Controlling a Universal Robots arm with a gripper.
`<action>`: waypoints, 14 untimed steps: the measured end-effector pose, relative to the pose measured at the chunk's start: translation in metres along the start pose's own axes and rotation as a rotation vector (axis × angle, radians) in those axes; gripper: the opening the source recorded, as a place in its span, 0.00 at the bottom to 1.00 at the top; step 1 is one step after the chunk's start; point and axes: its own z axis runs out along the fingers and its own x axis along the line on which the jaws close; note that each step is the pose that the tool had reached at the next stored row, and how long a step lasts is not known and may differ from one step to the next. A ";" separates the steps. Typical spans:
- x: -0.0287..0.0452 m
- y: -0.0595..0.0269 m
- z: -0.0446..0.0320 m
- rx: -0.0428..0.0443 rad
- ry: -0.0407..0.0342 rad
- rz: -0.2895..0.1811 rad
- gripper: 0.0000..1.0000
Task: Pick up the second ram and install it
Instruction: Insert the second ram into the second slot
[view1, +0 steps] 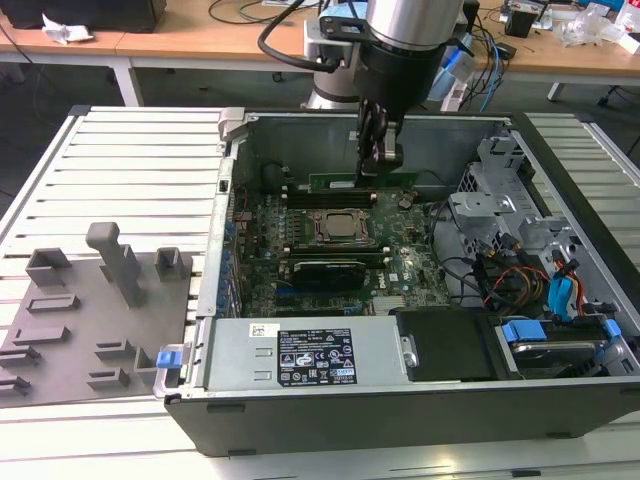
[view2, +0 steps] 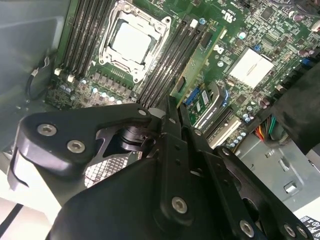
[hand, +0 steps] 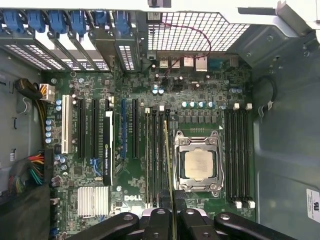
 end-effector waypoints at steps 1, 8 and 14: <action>0.0000 -0.0001 0.0011 0.0000 -0.0001 0.000 0.14; 0.0004 -0.0006 0.0092 -0.0001 0.0000 0.000 0.14; 0.0007 -0.0012 0.0167 -0.0001 0.0000 0.000 0.14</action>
